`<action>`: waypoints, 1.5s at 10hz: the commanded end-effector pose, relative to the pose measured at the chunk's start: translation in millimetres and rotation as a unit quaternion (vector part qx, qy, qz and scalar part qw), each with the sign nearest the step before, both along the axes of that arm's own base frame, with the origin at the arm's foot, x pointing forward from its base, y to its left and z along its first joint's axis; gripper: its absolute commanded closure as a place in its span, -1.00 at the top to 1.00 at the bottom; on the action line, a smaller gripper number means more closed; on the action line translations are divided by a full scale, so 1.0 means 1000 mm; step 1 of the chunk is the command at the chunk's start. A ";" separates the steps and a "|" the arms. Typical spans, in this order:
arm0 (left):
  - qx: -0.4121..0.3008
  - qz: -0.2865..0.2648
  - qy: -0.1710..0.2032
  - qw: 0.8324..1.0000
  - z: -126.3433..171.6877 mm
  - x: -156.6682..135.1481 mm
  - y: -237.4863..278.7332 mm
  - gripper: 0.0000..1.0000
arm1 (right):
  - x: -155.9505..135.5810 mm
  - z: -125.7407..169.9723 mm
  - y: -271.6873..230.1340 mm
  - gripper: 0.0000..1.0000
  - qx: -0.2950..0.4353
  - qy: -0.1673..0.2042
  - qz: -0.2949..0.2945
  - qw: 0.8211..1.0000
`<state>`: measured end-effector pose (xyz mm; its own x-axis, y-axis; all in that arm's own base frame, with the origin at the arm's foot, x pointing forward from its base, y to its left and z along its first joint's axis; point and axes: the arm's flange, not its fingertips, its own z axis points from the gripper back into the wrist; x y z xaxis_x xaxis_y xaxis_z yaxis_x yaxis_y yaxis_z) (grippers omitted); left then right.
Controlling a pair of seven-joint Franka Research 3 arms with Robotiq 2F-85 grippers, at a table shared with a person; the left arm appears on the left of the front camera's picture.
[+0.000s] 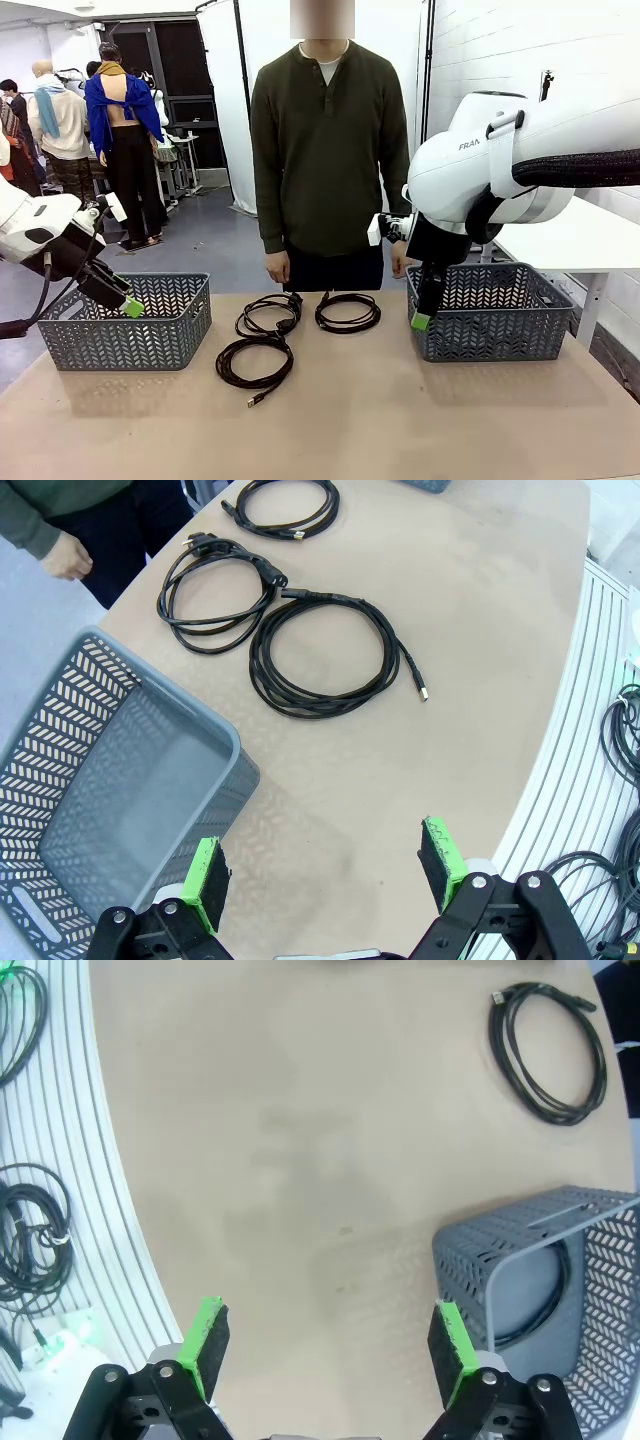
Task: Organize the cables according to human instructions.
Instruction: Pick up a bundle of cables and place it in the basket indicated by the human.
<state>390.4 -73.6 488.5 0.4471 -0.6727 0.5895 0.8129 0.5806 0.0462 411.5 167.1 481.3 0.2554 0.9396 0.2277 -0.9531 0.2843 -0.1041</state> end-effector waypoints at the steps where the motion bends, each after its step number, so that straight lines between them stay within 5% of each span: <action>1: -0.007 -0.010 0.000 1.000 -0.001 0.001 0.003 1.00 | 0.001 0.001 -0.001 1.00 -0.003 -0.001 -0.004 1.000; 15: -0.007 -0.010 0.000 1.000 -0.001 0.001 0.003 1.00 | 0.001 0.001 -0.001 1.00 -0.003 -0.001 -0.004 1.000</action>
<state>390.4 -73.6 488.5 0.4471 -0.6727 0.5896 0.8128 0.5807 0.0461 411.5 167.1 481.3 0.2555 0.9396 0.2277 -0.9530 0.2844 -0.1041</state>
